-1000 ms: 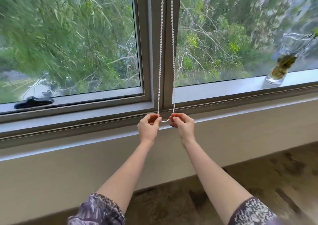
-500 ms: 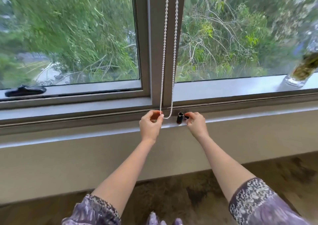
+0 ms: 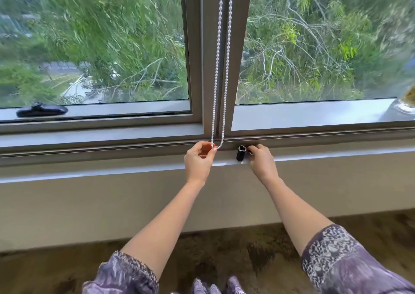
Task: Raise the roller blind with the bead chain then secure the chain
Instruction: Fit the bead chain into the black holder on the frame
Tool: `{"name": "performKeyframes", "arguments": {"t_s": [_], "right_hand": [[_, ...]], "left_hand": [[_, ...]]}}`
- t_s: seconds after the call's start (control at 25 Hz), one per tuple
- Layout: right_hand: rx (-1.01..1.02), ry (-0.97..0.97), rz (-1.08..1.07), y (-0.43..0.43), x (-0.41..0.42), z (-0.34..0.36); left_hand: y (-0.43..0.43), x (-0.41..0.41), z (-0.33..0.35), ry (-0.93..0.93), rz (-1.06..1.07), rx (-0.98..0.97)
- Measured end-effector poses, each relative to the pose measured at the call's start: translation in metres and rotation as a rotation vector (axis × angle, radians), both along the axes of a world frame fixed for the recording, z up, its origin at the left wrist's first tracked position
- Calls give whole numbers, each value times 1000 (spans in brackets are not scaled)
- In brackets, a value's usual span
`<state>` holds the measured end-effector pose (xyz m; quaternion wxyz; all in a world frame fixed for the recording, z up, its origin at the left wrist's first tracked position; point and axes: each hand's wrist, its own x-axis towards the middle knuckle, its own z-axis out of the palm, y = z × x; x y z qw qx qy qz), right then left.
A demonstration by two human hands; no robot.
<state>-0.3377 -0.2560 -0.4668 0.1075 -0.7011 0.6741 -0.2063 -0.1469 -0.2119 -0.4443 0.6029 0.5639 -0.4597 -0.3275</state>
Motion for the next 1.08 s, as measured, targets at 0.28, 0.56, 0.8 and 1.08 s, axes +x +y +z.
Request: {"name": "performKeyframes", "arguments": {"t_s": [0.28, 0.56, 0.8, 1.08], "right_hand": [[-100, -129, -77, 26, -6, 20], [-292, -253, 87, 68, 37, 62], [-366, -300, 195, 88, 85, 82], [-302, -153, 144, 88, 90, 78]], "left_hand": [[-7, 4, 2, -112, -59, 12], [1, 9, 5, -152, -90, 31], [18, 19, 8, -120, -145, 40], [38, 27, 7, -87, -167, 46]]}}
